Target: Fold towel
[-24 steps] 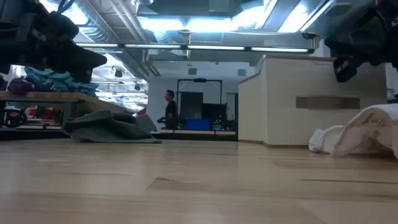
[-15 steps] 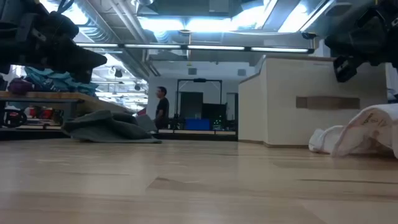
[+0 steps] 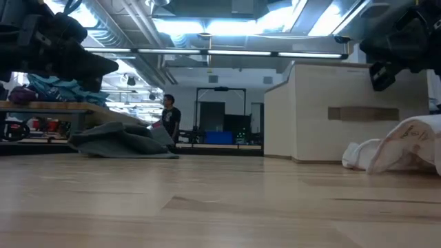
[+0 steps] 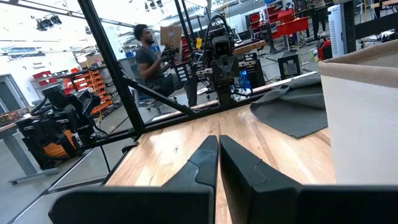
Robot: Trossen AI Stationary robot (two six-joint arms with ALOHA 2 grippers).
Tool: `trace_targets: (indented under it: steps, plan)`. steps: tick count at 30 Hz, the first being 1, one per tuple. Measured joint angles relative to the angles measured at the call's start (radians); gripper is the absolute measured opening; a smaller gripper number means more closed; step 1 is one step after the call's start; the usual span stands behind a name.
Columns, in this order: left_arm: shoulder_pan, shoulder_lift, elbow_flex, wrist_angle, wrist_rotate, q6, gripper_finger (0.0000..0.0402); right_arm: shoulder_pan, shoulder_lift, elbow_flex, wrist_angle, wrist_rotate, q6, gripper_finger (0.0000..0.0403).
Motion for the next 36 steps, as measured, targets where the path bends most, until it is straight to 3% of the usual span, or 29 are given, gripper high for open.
trace_targets:
  steps: [22,27,36]
  plan:
    - [0.000,0.001,0.000,0.000,0.000,0.000,0.0004,0.000,0.000,0.000,0.006,0.022,0.001,0.0021]
    - [0.000,0.001,0.000,0.000,0.000,0.000,0.0004,0.000,0.000,0.000,0.002,0.001,0.149,0.0021]
    - [0.000,0.002,0.000,0.000,0.000,0.000,0.0004,0.000,0.000,0.000,-0.008,0.050,0.213,0.0021]
